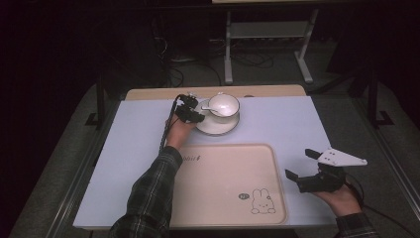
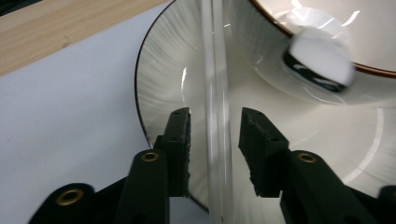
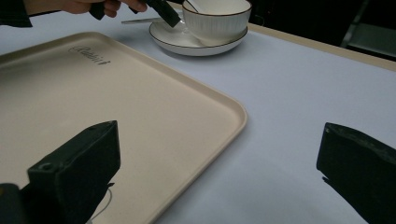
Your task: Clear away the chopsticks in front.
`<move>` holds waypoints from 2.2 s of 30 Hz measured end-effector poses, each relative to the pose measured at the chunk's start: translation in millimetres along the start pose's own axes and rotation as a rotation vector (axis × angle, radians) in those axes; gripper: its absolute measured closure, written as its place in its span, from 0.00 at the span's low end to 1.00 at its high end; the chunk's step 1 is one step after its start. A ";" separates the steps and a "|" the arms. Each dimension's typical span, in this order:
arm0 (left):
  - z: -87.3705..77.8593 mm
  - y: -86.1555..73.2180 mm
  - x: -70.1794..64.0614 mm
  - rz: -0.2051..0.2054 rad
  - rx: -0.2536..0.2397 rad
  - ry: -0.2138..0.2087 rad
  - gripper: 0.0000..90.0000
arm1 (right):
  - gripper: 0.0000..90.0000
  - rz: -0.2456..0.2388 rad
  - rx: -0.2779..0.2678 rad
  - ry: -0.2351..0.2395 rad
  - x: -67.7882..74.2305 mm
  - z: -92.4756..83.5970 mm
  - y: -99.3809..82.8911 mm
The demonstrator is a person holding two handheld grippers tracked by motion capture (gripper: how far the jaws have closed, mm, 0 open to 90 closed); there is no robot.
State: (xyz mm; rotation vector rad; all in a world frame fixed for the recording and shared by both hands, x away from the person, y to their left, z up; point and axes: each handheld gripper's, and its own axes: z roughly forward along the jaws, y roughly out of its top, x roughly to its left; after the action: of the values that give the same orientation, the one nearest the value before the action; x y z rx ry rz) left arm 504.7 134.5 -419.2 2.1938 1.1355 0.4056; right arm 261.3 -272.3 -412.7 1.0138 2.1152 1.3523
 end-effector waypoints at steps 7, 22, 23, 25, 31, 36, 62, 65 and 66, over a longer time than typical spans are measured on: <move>-38.7 -15.3 6.9 0.008 -0.058 -0.028 0.65 | 0.00 -0.006 -0.001 0.000 1.2 0.5 0.6; -44.0 -34.4 18.0 -0.035 -0.063 -0.090 0.85 | 0.00 -0.011 0.003 0.000 2.8 2.7 1.9; -42.6 -34.6 18.0 -0.037 -0.062 -0.090 0.85 | 0.00 -0.010 0.003 0.000 2.2 2.5 1.7; -37.9 -35.8 18.0 -0.035 -0.047 -0.091 0.86 | 0.00 -0.009 0.003 0.000 2.1 2.5 1.6; -30.9 -38.7 16.3 -0.021 -0.015 -0.084 0.86 | 0.00 -0.009 0.004 0.001 1.9 2.6 1.4; -27.8 -40.5 15.2 -0.023 -0.008 -0.087 0.89 | 0.00 -0.008 0.003 0.001 1.7 2.7 1.4; -66.6 -53.2 29.0 -0.067 -0.068 -0.064 0.96 | 0.00 -0.006 0.004 -0.002 1.7 2.7 1.3; -74.7 -58.2 31.2 -0.070 -0.078 -0.060 0.96 | 0.00 -0.006 0.004 -0.003 1.9 2.9 1.4; -78.5 -60.8 32.1 -0.070 -0.079 -0.056 0.96 | 0.00 -0.007 0.005 -0.003 1.9 3.1 1.4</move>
State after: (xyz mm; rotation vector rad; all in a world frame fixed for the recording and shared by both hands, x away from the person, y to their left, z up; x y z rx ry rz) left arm 444.4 217.5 -400.2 2.0783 1.1431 0.3514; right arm 262.7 -268.7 -412.7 1.0084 2.1191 1.3421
